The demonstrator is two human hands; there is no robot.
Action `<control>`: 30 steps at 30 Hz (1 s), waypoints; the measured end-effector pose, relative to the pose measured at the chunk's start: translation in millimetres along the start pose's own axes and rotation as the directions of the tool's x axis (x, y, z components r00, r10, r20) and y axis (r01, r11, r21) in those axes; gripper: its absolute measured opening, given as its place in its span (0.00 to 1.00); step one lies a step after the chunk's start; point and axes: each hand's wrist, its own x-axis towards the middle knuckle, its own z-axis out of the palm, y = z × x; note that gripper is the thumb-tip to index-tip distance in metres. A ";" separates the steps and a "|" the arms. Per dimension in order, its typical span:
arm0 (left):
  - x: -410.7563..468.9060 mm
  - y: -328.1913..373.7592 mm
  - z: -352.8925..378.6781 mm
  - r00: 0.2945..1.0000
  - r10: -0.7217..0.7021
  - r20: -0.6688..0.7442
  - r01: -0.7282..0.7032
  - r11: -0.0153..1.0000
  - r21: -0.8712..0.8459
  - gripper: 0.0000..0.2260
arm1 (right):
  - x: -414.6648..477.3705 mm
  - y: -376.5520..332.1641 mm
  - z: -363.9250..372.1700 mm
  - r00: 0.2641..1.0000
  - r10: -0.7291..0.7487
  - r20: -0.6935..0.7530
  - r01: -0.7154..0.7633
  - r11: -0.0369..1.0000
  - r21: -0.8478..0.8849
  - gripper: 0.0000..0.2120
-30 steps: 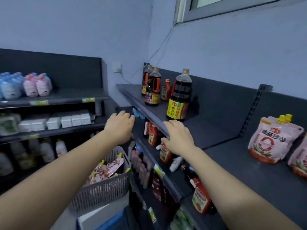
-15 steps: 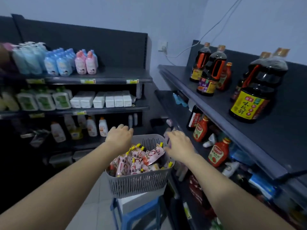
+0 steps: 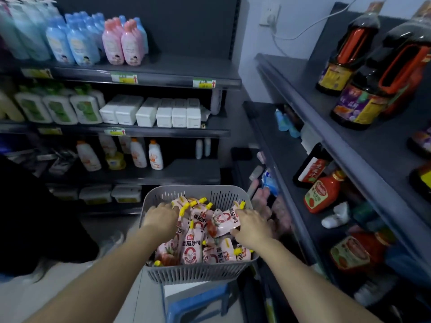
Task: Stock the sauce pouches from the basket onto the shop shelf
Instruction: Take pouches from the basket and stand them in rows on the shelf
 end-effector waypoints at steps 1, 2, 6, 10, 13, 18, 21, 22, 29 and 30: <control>5.9 2.1 8.3 1.000 -0.012 0.026 0.012 1.000 -0.012 0.19 | 8.3 4.3 7.3 0.999 0.017 0.028 -0.017 1.000 0.016 0.23; 11.1 3.6 16.0 0.998 -0.022 0.053 0.023 0.999 -0.025 0.19 | 14.4 6.9 13.1 0.998 0.033 0.054 -0.035 0.999 0.037 0.22; 31.5 4.3 46.0 0.987 -0.081 0.140 0.101 0.985 -0.141 0.23 | 36.1 12.9 39.1 0.980 0.135 0.148 -0.162 0.969 0.185 0.18; 49.1 2.4 66.2 0.964 -0.123 0.236 0.191 0.937 -0.292 0.29 | 64.8 22.9 75.6 0.897 0.305 0.319 -0.424 0.796 0.432 0.19; 60.6 1.3 74.2 0.944 -0.204 0.259 0.300 0.854 -0.425 0.29 | 75.2 18.7 81.3 0.809 0.408 0.423 -0.581 0.443 0.683 0.07; 79.1 -5.3 90.3 0.922 -0.287 0.260 0.387 0.720 -0.577 0.20 | 100.5 19.3 98.6 0.680 0.458 0.573 -0.630 -0.035 0.776 0.05; 84.6 -7.8 98.9 0.928 -0.291 0.233 0.373 0.727 -0.577 0.17 | 115.8 18.6 111.0 0.640 0.447 0.625 -0.556 -0.292 0.778 0.10; 85.6 -7.2 99.8 0.930 -0.290 0.224 0.367 0.734 -0.572 0.16 | 120.2 18.6 114.8 0.627 0.456 0.632 -0.536 -0.336 0.774 0.12; 86.3 -6.4 101.6 0.919 -0.299 0.256 0.390 0.604 -0.695 0.08 | 132.8 13.3 124.5 0.534 0.625 0.569 -0.517 -0.292 0.805 0.10; 84.9 -8.6 101.9 0.919 -0.302 0.255 0.388 0.567 -0.727 0.08 | 134.1 13.4 125.9 0.541 0.649 0.535 -0.513 -0.249 0.821 0.11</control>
